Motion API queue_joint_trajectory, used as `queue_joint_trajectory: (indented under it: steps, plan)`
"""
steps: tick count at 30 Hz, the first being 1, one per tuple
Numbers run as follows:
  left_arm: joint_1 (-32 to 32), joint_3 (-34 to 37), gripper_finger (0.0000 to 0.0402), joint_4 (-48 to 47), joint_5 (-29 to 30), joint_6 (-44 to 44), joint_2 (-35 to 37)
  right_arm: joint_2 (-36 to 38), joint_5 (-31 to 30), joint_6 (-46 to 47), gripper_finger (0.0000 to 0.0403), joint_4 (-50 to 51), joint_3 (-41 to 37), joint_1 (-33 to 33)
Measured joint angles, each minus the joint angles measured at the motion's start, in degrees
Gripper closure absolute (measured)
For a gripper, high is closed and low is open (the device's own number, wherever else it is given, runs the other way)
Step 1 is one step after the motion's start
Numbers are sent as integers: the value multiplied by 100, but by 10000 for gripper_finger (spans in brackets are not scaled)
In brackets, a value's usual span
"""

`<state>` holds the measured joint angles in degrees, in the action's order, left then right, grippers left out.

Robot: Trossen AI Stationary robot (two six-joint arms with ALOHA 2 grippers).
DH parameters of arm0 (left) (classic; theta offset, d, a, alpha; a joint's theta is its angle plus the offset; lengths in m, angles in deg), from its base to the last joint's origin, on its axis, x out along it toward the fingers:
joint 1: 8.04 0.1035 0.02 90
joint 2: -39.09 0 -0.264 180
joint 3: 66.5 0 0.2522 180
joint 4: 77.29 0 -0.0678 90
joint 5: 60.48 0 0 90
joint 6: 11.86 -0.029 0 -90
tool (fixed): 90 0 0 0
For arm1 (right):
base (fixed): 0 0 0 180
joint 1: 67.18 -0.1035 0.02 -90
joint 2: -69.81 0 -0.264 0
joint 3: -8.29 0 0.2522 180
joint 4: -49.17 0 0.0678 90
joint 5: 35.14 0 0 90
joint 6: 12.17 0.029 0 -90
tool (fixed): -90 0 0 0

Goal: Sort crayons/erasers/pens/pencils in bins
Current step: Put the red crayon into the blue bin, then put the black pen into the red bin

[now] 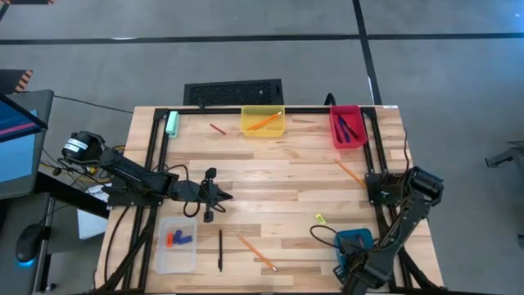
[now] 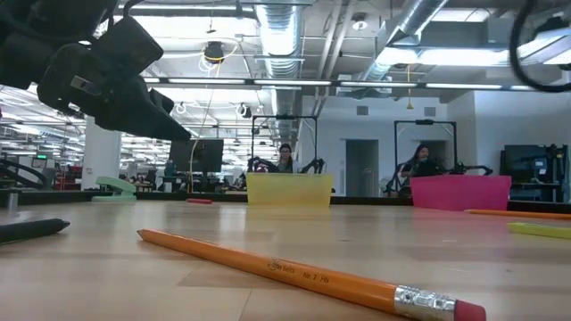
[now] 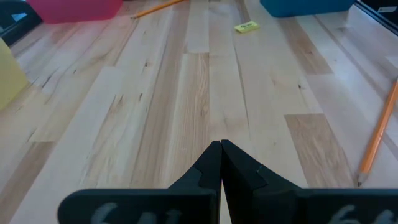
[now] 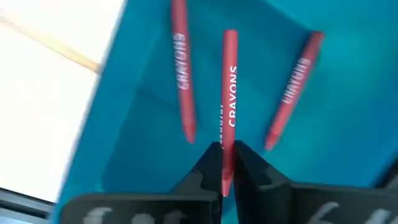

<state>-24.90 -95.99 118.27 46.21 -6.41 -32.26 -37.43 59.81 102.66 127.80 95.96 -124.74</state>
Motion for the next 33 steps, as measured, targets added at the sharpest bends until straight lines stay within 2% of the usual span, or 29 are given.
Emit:
queue_joint_trajectory:
  steps: [4, 9, 14, 16, 19, 21, 24, 28, 30, 33]
  plan:
    - [0, 0, 401, 2, 0, 0, 0, 0, 90, -257, 361, -168, -86, 188]
    - [0, 0, 401, 2, -2, 0, 0, 0, 185, -710, 318, -165, -98, 412]
    - [0, 0, 401, 4, -47, -2, 0, 1, 711, -1176, 270, -16, -96, 585]
    - [2, 0, 401, 3, -329, -32, 0, 27, 983, -1385, 258, 85, -26, 602]
    - [-2, 0, 401, 17, -574, -50, 0, 37, 1205, -1762, 259, 624, 359, 572]
    - [0, 0, 401, 15, -477, -44, 0, 39, 1184, -2037, 276, 1220, 703, 525]
    - [1, 0, 401, 15, -297, -19, 0, 56, 615, -2495, 321, 1612, 1049, 503]
    - [0, 0, 401, 105, 14, 206, 3, 250, -891, -3462, 391, 893, 953, 515]
    - [34, -27, 401, 123, 174, 221, 45, 463, -1660, -3842, 393, 397, 668, 527]
    - [227, -168, 401, -123, 199, 239, 210, 945, -2492, -4317, 398, -391, 94, 635]
